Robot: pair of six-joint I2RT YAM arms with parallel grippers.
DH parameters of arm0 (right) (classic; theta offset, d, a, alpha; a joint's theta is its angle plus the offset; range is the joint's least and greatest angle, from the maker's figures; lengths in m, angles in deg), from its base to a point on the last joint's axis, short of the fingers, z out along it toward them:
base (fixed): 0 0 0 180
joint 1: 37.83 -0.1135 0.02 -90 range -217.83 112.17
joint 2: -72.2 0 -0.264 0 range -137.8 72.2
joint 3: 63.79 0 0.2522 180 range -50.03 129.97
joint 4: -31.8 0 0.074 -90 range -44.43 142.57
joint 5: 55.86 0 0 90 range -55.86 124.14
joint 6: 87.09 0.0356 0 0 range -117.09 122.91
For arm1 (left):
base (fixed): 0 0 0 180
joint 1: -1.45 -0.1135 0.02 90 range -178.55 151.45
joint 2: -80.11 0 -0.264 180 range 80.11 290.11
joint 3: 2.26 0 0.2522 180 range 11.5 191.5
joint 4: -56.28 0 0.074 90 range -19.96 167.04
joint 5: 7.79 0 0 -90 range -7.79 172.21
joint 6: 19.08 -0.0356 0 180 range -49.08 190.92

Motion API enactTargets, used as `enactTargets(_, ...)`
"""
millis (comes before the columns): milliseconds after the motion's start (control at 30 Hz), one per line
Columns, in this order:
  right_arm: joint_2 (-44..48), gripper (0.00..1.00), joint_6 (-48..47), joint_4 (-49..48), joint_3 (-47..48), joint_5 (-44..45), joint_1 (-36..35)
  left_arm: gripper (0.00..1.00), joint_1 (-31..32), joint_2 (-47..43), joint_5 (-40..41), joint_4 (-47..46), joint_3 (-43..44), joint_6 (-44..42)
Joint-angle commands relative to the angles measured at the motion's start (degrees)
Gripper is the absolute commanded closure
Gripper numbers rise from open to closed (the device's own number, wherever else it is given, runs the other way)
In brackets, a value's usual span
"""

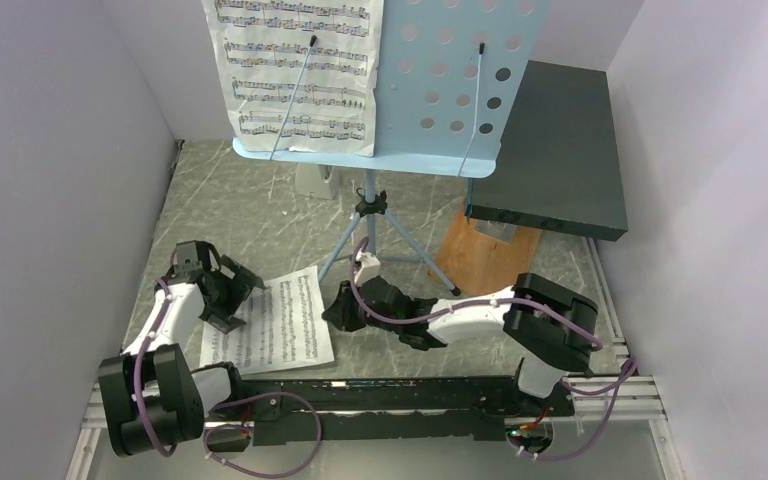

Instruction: Set up the instrument practice props

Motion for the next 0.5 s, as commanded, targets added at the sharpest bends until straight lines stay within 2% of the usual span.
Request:
enactTargets(0, -0.14, 0.72, 4.29, -11.25, -2.51, -4.89, 2.20, 0.00, 1.03, -0.24, -2.22, -3.43, -1.10, 3.51)
enactTargets(133, -2.11, 0.55, 3.96, -14.85, -2.67, -8.30, 2.49, 0.01, 1.08, -1.13, -2.28, -3.50, -2.68, 4.25)
enactTargets(233, -3.71, 0.49, 3.42, -15.72, -1.75, -10.09, 2.51, 0.01, 1.13, -2.65, -2.07, -3.27, -3.27, 4.48)
enactTargets(400, -5.65, 0.50, 2.27, -15.77, 0.46, -11.87, 1.91, 0.01, 1.15, -4.80, -2.36, -1.99, -2.46, 4.83)
enactTargets(467, -6.33, 0.61, 1.47, -14.88, 1.77, -12.01, 1.56, 0.01, 1.17, -5.40, -3.19, -1.06, -1.34, 4.51)
